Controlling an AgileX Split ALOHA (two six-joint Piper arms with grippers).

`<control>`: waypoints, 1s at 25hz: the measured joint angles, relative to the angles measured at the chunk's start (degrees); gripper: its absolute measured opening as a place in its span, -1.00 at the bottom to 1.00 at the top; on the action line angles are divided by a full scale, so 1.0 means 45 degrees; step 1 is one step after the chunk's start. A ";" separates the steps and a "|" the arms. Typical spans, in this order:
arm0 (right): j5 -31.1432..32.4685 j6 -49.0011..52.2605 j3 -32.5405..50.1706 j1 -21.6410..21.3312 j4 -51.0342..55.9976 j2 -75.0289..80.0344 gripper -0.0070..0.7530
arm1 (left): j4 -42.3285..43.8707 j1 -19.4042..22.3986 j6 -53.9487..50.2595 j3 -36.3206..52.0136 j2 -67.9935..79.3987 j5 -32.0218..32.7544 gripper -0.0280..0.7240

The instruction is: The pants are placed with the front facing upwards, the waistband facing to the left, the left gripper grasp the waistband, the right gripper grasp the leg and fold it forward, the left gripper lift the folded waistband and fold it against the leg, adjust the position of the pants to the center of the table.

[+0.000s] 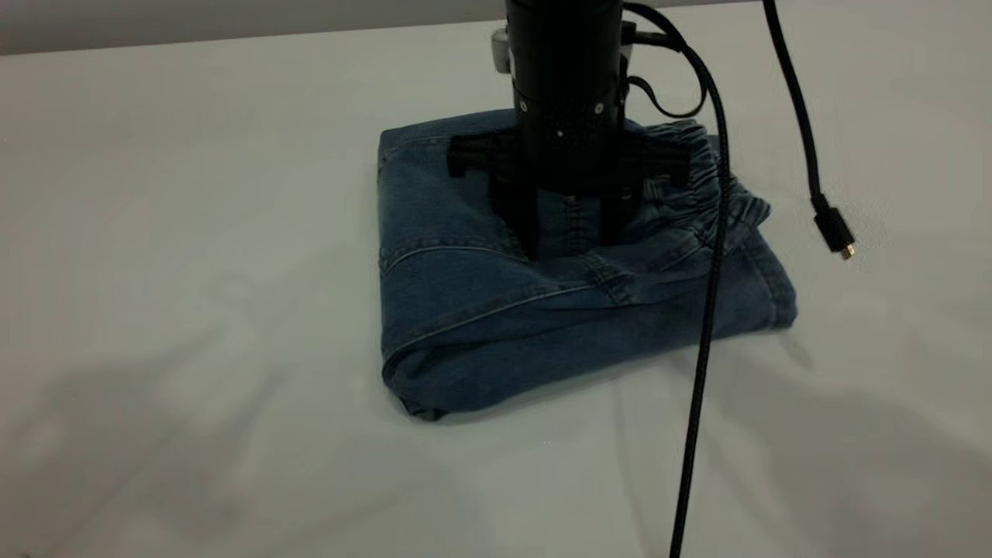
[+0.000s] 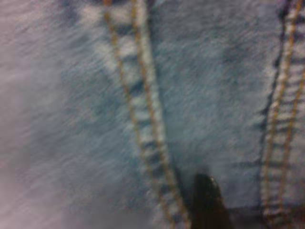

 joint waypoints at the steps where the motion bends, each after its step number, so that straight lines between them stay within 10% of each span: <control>1: -0.0031 0.0000 0.0000 0.0000 0.0164 -0.0114 -0.02 | 0.0000 0.0000 0.0000 0.0000 0.0000 0.0000 0.33; 12: 0.0129 -0.0978 -0.0011 0.0000 -0.0726 -0.1870 -0.02 | -0.0186 0.0000 0.0017 0.0000 -0.0042 0.0008 0.33; 25: 0.4302 -0.9517 -0.0024 0.0000 0.0058 -0.6975 -0.02 | 0.0721 0.0000 -0.0039 0.0000 -0.0059 0.0982 0.33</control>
